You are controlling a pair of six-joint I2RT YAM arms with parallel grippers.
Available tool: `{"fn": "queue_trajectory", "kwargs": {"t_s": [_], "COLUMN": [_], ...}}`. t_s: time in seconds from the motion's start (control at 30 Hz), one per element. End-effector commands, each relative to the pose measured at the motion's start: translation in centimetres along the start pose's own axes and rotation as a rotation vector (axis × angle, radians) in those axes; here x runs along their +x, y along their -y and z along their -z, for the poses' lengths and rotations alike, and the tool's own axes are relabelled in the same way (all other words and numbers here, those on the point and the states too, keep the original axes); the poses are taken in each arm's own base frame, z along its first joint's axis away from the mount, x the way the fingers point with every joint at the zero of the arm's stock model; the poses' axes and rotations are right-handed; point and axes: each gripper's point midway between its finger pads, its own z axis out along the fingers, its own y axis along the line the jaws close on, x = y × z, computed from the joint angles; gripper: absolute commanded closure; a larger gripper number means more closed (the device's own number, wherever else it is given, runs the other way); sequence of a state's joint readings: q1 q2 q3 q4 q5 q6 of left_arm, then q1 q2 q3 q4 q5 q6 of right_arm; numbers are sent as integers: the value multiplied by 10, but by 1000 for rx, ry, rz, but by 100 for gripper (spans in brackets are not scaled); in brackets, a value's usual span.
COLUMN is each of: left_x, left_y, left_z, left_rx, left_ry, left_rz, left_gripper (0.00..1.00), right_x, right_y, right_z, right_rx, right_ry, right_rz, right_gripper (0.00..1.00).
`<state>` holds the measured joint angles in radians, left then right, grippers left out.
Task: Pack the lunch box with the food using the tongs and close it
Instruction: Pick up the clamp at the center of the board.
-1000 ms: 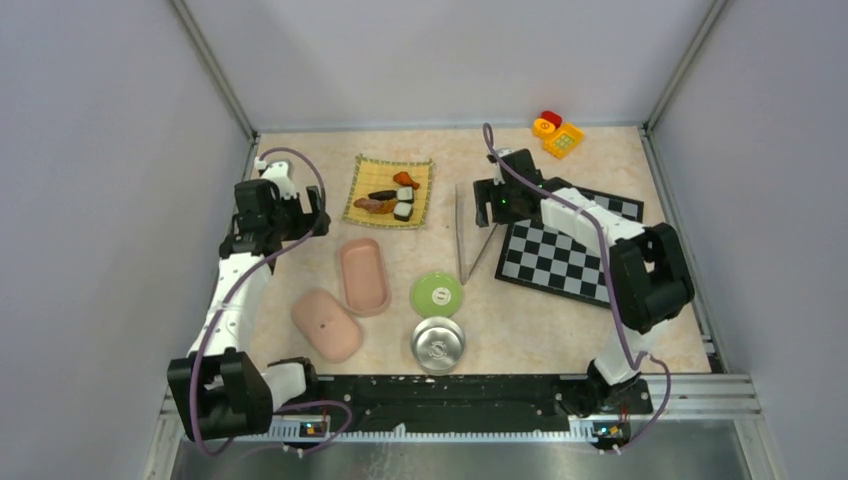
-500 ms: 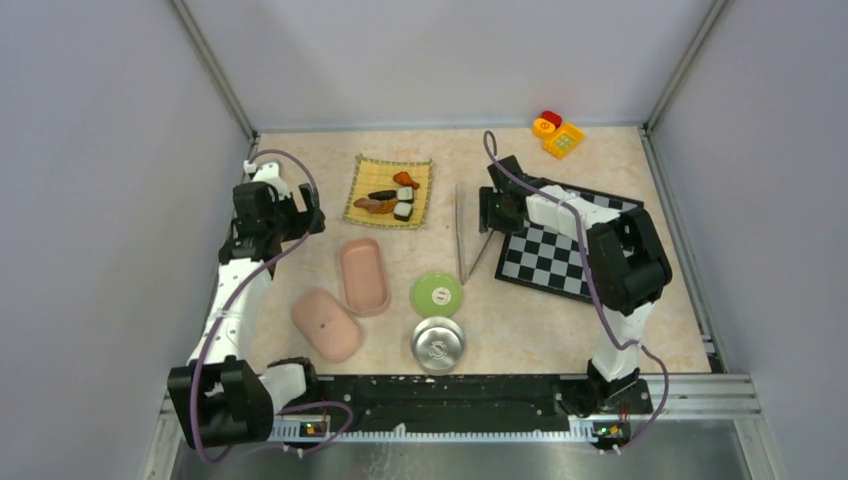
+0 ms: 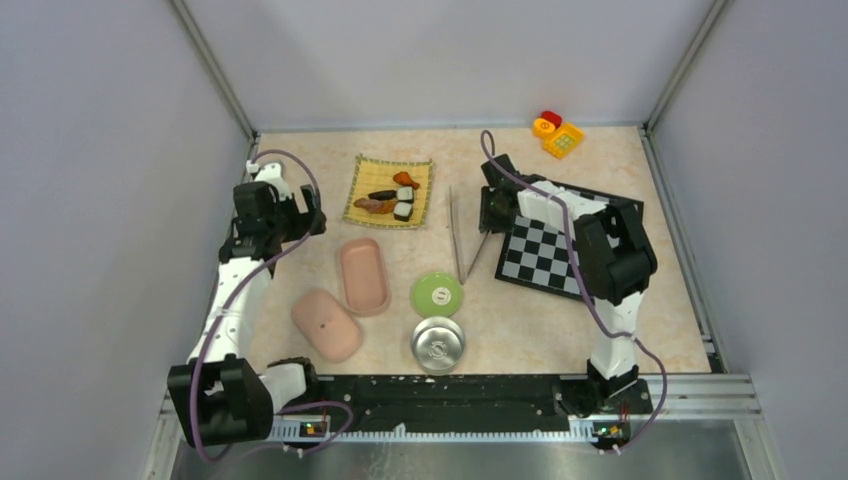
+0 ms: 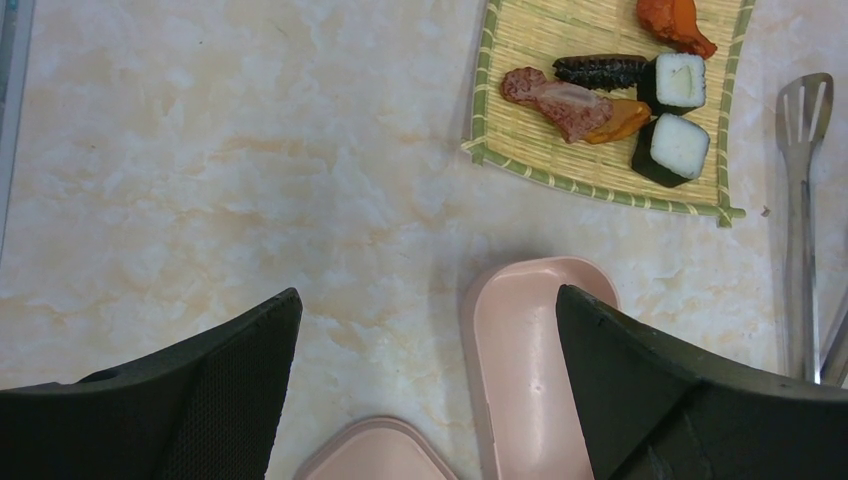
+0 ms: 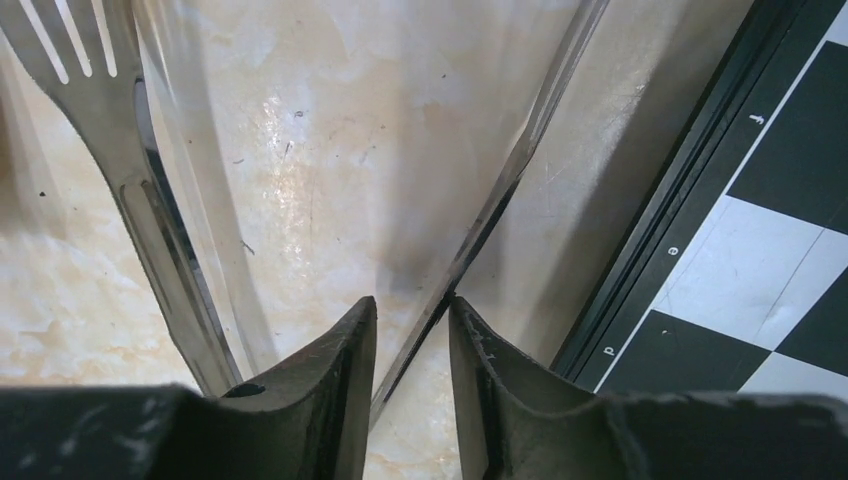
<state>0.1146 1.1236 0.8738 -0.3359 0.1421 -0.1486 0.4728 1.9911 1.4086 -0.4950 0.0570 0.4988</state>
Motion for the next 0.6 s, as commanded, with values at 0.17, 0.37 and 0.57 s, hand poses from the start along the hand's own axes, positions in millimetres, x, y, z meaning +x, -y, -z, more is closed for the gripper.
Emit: {"fn": "queue_trajectory", "kwargs": {"t_s": [0.17,0.37,0.57], "left_x": [-29,-59,-85], "left_y": [27,49,82], "left_z": [6,20,41], "left_rx": [144,244,418], "left_ry": [51,121,176], "left_rz": [-68,-97,-145], "left_gripper": [1,1,1], "right_x": [-36,-80,-128], "right_y": [-10,-23,-49], "right_z": [13,48,108], "right_rx": [-74,-203,-448], "right_ry": [66,188,309], "right_rz": [-71,-127,-193], "right_gripper": [84,100,100]}}
